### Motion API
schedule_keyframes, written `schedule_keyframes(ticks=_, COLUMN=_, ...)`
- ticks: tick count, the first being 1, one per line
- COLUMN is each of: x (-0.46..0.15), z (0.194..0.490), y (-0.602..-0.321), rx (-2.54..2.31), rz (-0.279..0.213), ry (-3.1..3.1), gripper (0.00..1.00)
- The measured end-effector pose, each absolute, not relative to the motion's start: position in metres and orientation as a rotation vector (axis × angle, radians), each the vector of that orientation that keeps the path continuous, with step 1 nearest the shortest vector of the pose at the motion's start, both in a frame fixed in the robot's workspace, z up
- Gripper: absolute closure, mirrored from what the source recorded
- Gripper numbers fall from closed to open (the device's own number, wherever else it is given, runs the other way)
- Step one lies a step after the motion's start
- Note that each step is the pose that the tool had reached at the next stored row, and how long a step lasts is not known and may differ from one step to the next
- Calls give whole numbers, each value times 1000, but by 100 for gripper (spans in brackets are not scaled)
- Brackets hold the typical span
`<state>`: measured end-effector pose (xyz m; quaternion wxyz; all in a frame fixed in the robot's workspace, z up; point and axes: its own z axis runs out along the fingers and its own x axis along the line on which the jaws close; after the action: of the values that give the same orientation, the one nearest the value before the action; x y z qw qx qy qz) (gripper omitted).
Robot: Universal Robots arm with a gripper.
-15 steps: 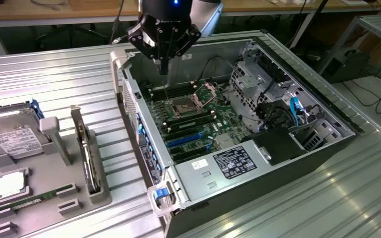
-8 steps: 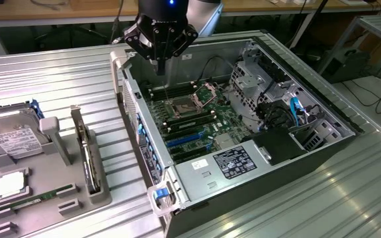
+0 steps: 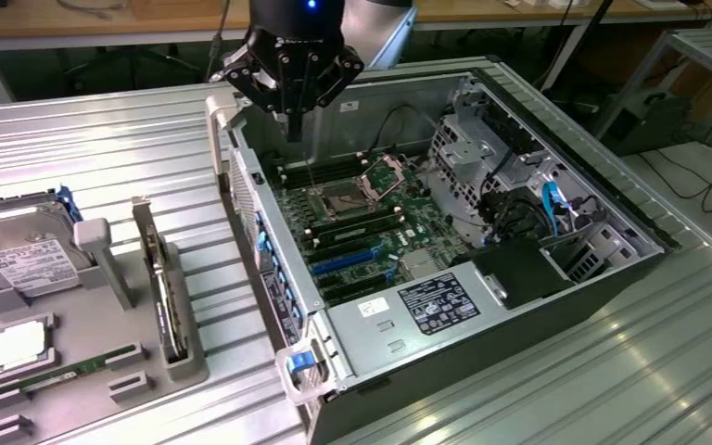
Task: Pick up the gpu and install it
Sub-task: 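Reach for the gpu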
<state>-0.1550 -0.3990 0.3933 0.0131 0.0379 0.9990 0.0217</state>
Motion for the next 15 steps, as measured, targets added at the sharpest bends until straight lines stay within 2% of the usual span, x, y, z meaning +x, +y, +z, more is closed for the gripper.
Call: schedule_keyframes(ticks=15, x=-174, z=393, y=-399, rx=118, rz=68, ry=3112, gripper=89)
